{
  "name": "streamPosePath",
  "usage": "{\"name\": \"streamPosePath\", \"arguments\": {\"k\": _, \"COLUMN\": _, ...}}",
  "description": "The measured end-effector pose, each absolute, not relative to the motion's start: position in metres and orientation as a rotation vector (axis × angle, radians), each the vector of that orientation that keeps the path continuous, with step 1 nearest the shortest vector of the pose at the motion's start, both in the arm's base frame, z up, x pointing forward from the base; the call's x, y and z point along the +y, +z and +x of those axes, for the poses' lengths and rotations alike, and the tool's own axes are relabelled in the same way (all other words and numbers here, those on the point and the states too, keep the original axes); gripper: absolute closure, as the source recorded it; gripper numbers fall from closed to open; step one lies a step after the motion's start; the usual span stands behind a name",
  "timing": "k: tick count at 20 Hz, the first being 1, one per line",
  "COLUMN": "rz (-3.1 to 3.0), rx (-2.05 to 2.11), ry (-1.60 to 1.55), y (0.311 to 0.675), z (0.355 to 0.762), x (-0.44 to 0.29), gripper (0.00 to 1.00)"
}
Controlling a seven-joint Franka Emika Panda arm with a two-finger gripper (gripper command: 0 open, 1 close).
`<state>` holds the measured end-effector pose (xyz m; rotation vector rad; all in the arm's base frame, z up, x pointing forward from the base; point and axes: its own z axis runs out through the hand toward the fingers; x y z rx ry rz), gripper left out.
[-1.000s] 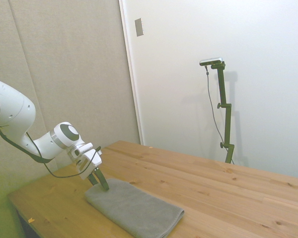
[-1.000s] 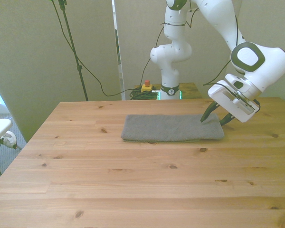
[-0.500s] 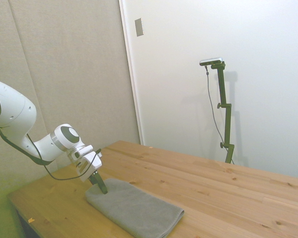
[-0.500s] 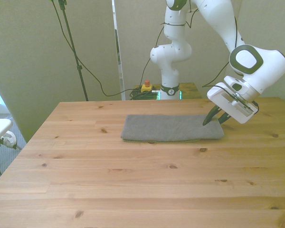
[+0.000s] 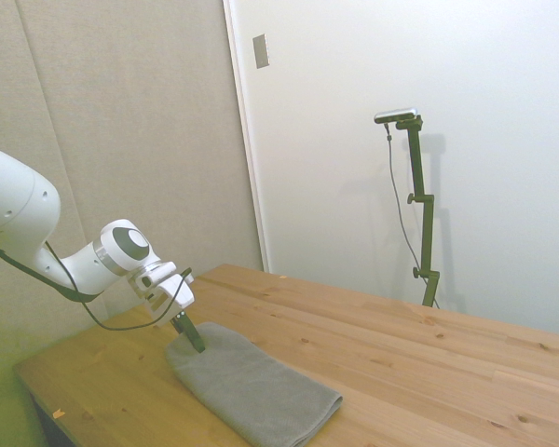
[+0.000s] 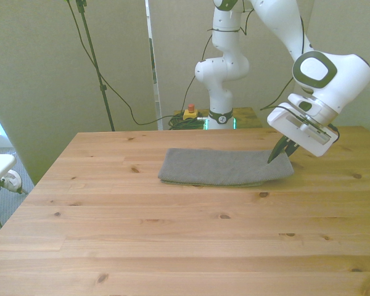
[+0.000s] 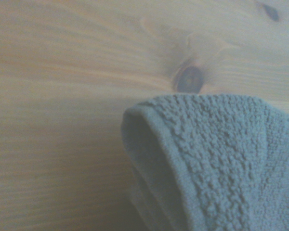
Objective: Fold the towel
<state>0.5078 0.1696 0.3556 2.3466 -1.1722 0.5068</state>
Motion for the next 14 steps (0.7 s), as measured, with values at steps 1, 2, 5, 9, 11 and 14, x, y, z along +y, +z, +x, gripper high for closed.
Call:
{"name": "streamPosePath", "arguments": {"k": 1, "rz": 2.353, "rx": -1.189, "ry": 0.524, "y": 0.365, "z": 0.506, "x": 0.167, "gripper": 1.0}}
{"name": "streamPosePath", "arguments": {"k": 2, "rz": 2.358, "rx": -1.206, "ry": 0.539, "y": 0.374, "z": 0.504, "x": 0.163, "gripper": 1.0}}
{"name": "streamPosePath", "arguments": {"k": 5, "rz": 2.371, "rx": -1.269, "ry": 0.567, "y": 0.398, "z": 0.495, "x": 0.149, "gripper": 1.0}}
{"name": "streamPosePath", "arguments": {"k": 9, "rz": 2.395, "rx": -1.34, "ry": 0.588, "y": 0.424, "z": 0.482, "x": 0.123, "gripper": 1.0}}
{"name": "streamPosePath", "arguments": {"k": 11, "rz": 2.402, "rx": -1.367, "ry": 0.596, "y": 0.435, "z": 0.475, "x": 0.108, "gripper": 1.0}}
{"name": "streamPosePath", "arguments": {"k": 14, "rz": 2.424, "rx": -1.413, "ry": 0.595, "y": 0.447, "z": 0.466, "x": 0.085, "gripper": 1.0}}
